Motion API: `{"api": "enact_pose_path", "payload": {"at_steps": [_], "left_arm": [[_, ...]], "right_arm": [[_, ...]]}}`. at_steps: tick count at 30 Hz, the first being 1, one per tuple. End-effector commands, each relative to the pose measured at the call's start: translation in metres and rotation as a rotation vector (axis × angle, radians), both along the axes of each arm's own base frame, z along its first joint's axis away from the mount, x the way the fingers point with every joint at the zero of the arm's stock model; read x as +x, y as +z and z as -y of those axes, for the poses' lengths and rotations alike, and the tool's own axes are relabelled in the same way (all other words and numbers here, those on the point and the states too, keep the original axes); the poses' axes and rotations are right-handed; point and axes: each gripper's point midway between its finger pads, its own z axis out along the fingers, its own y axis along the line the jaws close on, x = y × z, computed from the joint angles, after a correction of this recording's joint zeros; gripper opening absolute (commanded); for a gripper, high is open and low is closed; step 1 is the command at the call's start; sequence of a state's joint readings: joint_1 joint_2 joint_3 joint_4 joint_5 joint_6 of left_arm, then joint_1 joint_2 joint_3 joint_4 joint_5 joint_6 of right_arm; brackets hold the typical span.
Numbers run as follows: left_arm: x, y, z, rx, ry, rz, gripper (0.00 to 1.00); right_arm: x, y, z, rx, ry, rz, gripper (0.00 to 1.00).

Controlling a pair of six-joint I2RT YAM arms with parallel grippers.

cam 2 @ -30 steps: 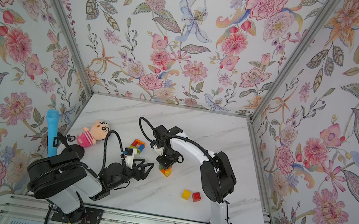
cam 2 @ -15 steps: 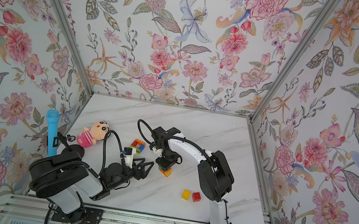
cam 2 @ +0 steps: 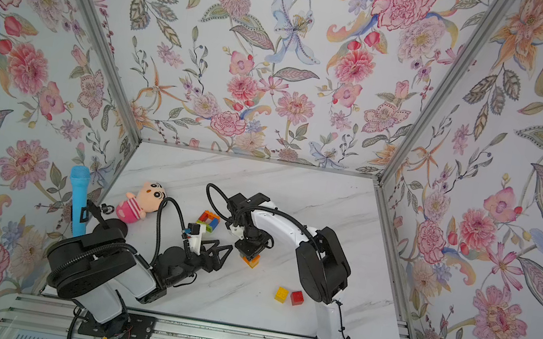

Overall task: Assemble the letter p with lego
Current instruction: Assemble the lego brick with the lego brick.

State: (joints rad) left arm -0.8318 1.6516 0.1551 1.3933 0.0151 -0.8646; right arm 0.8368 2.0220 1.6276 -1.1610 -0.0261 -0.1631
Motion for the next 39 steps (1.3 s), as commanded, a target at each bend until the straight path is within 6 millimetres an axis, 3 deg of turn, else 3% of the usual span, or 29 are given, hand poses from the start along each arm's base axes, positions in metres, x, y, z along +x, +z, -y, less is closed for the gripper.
{"api": "enact_pose_path", "payload": {"at_steps": [1,8,28,39], "left_arm": [[0.001,0.005,-0.001,-0.024,0.016,0.020,0.83],[0.001,0.005,-0.003,-0.024,0.021,0.022,0.83],[-0.001,0.005,-0.007,-0.025,0.028,0.029,0.83],[0.000,0.000,0.003,-0.017,-0.004,0.016,0.83]], "right_arm": [[-0.006,-0.002,-0.002,-0.018,-0.008,-0.042,0.05],[-0.004,0.007,-0.002,-0.029,-0.030,-0.042,0.06],[-0.006,-0.009,0.000,-0.068,-0.073,-0.089,0.06],[-0.009,-0.015,-0.004,-0.052,-0.104,-0.132,0.07]]}}
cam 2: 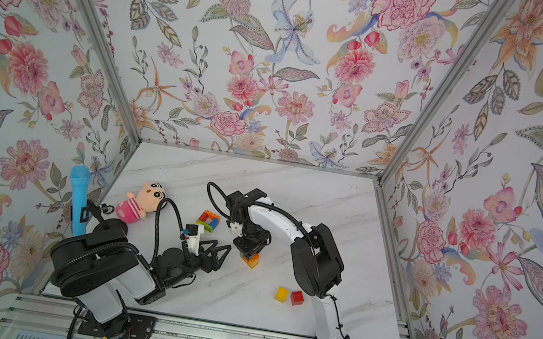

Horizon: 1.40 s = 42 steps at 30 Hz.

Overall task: Assemble the letter p with lego
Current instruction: Assemble the lego brick with the lego brick.

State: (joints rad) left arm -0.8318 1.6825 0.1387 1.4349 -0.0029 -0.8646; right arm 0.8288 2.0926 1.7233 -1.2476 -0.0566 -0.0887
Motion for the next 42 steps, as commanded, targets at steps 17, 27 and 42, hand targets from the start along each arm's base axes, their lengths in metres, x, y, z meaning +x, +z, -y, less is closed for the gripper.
{"api": "enact_pose_path", "payload": {"at_steps": [17,27,42], "left_arm": [[0.009,0.006,0.038,-0.074,-0.064,-0.017,0.76],[0.013,-0.005,0.048,-0.075,-0.069,-0.060,0.63],[0.015,-0.029,0.064,-0.043,-0.103,-0.137,0.51]], "right_arm": [[-0.007,-0.016,-0.007,0.035,-0.013,-0.047,0.13],[-0.008,-0.018,-0.010,0.062,-0.009,-0.036,0.10],[-0.011,-0.020,-0.009,0.079,-0.009,-0.026,0.11]]}}
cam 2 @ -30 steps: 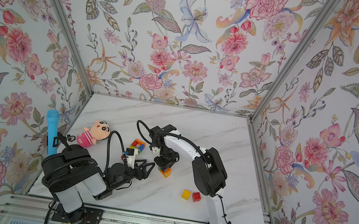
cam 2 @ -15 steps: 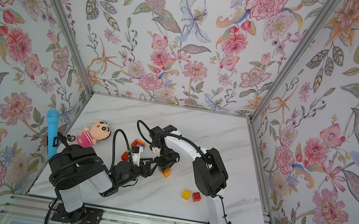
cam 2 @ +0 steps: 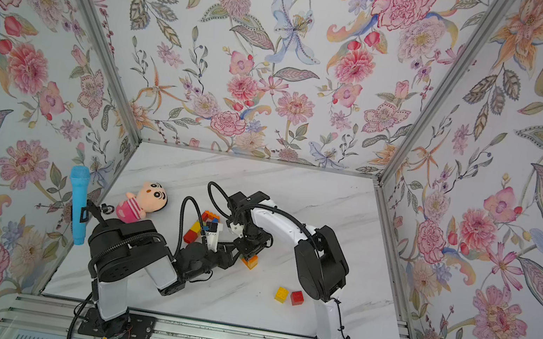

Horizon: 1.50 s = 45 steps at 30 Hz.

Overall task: Assemble the letter p with lego
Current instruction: Assemble the lego brick with the lego brick.

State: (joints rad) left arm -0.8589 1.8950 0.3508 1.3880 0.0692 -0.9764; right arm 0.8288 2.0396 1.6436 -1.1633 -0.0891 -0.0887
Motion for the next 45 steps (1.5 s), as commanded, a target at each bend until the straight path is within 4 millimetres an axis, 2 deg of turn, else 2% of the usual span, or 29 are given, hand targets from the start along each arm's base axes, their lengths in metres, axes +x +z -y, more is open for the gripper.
{"api": "enact_pose_path", "payload": {"at_steps": [1,3,9,15,24,36,45], "left_arm": [[-0.003,-0.009,0.010,0.022,-0.030,-0.025,0.51],[-0.004,-0.015,0.011,0.053,-0.031,-0.042,0.50],[-0.005,-0.016,0.012,0.073,-0.031,-0.038,0.45],[-0.004,-0.019,0.010,0.079,-0.021,-0.042,0.40],[-0.004,-0.019,0.008,0.088,-0.019,-0.039,0.40],[-0.005,-0.017,0.007,0.098,-0.014,-0.028,0.41],[-0.006,-0.017,0.006,0.102,-0.012,-0.025,0.41]], "right_arm": [[-0.007,-0.018,-0.004,0.016,-0.002,-0.039,0.11],[-0.007,-0.018,-0.003,0.019,-0.003,-0.032,0.13],[-0.005,-0.014,-0.004,0.033,-0.001,-0.014,0.16],[-0.002,-0.007,-0.005,0.048,0.005,0.012,0.26],[-0.002,0.004,-0.008,0.087,0.011,0.033,0.38],[-0.004,0.010,-0.001,0.101,0.001,0.039,0.43],[-0.004,0.031,0.001,0.160,-0.021,0.073,0.50]]}}
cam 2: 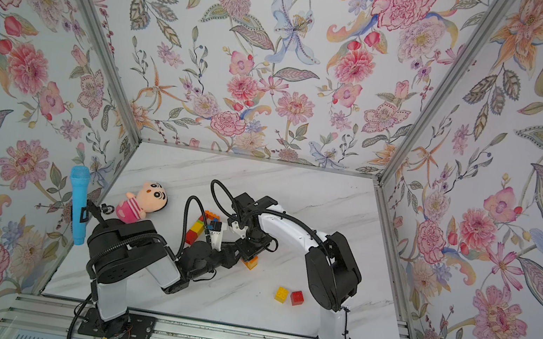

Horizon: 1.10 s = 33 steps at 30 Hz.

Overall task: Assemble the letter p with lego
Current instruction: Assemble the lego brick with the lego brick.

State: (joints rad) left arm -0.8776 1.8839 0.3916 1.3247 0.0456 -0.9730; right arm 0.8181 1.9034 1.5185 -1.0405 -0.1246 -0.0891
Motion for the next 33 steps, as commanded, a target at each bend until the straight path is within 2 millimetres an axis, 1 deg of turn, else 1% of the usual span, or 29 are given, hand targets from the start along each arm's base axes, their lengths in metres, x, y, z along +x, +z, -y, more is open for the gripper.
{"api": "enact_pose_path", "payload": {"at_steps": [1,6,8,10,15,22,29,33], "left_arm": [[-0.009,-0.019,-0.003,0.086,-0.016,-0.024,0.40],[-0.009,-0.019,-0.003,0.088,-0.014,-0.024,0.41],[-0.009,-0.020,-0.003,0.090,-0.015,-0.024,0.41],[-0.009,-0.020,-0.003,0.090,-0.014,-0.024,0.41],[-0.009,-0.020,-0.002,0.095,-0.015,-0.025,0.41],[-0.009,-0.019,-0.002,0.094,-0.012,-0.023,0.41],[-0.010,-0.019,-0.002,0.098,-0.015,-0.022,0.41],[-0.009,-0.020,-0.002,0.103,-0.011,-0.024,0.41]], "right_arm": [[-0.002,0.015,0.005,0.039,-0.014,0.008,0.50],[0.005,0.020,0.019,0.028,-0.059,0.043,0.46],[0.009,0.017,0.026,0.006,-0.072,0.053,0.44],[0.009,0.013,0.028,-0.006,-0.074,0.048,0.42],[0.002,0.003,0.020,0.003,-0.058,0.009,0.30],[0.002,-0.005,0.016,-0.003,-0.053,0.002,0.26],[0.000,-0.018,0.022,-0.045,-0.056,-0.014,0.19],[-0.003,-0.025,0.028,-0.073,-0.058,-0.019,0.17]]}}
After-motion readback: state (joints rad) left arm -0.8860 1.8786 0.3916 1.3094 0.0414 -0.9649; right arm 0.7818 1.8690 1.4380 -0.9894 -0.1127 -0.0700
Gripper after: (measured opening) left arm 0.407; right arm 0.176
